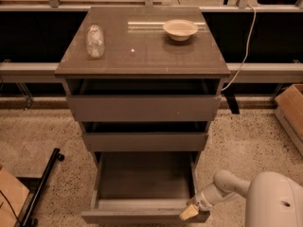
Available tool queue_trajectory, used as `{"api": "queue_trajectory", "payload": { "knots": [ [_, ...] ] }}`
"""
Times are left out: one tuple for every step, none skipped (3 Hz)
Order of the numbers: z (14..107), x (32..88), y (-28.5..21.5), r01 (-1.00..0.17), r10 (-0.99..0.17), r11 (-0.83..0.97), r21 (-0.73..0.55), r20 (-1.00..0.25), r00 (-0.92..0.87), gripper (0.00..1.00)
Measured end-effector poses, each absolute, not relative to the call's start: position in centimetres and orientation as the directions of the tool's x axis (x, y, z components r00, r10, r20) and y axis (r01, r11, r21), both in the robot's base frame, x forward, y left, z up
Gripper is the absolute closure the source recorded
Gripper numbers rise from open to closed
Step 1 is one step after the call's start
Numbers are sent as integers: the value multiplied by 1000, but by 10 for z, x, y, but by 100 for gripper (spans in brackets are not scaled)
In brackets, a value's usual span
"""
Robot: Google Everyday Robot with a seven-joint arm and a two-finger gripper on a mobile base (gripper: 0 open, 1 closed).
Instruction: Open bottom drawer
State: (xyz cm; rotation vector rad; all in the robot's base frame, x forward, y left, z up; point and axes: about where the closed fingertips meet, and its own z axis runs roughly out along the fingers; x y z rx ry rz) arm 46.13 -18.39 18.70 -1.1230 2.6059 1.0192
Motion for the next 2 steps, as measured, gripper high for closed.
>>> {"api": "queue_trajectory", "payload": {
  "knots": [
    [179,430,-193,-622,-557,523,582,-318,-767,0],
    [184,431,-185,-622,-557,523,582,-318,-767,0]
  ]
}}
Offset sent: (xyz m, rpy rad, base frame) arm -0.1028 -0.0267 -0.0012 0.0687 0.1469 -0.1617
